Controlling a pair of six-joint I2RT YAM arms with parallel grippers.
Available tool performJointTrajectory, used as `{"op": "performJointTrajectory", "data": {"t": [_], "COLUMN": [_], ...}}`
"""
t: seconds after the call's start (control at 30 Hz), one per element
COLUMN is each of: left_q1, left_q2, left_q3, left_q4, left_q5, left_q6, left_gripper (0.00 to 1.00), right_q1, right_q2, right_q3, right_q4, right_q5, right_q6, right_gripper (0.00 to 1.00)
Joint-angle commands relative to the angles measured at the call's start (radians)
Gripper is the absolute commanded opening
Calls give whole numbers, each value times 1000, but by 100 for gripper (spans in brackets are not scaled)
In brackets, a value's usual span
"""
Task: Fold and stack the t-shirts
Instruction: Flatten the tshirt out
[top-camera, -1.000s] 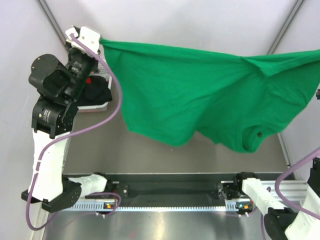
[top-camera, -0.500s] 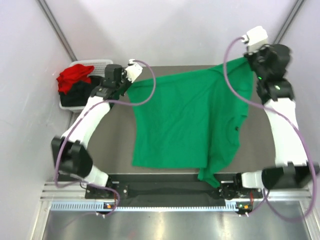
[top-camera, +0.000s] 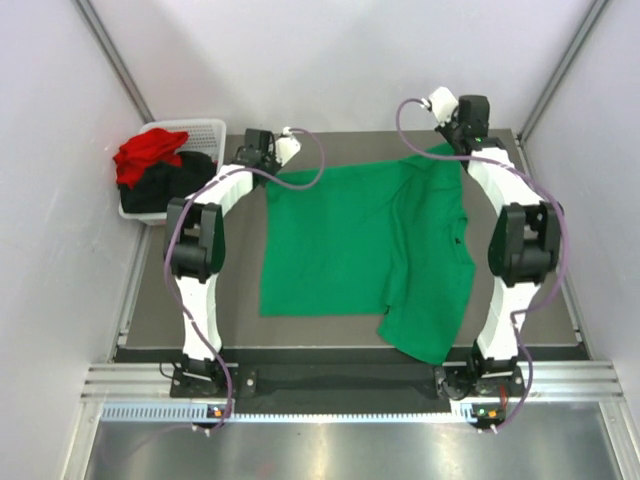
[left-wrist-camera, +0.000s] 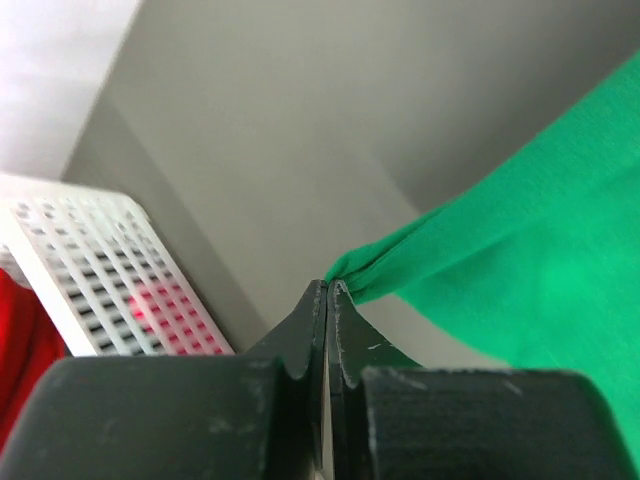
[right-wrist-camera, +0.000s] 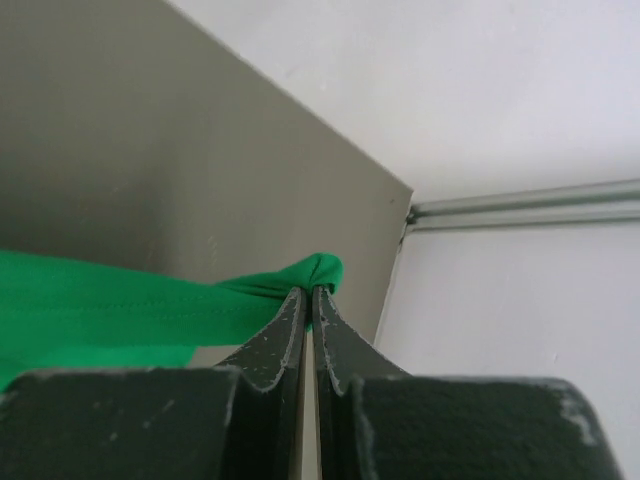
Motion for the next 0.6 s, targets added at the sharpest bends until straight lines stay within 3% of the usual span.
{"op": "performJointTrajectory", "data": {"t": [0.0,0.3,0.5,0.57], "left_q1": [11,12,-8,-15], "left_q2": [45,143,160,149], "left_q3": [110,159,205,210], "left_q4": [86,365,388,446], "left_q5": [-58,-186,-175,-155], "left_q6": [50,286,257,176], "left_gripper": [0,0,0,0], "right_q1": [3,6,37,49], "right_q2": [71,237,263,269], "right_q3": [168,277,282,285], "right_q4": [105,184,193,207], "right_q5": [87,169,167,172], "right_q6": [-39,-67,-52,-49], "right_gripper": [0,0,0,0]}}
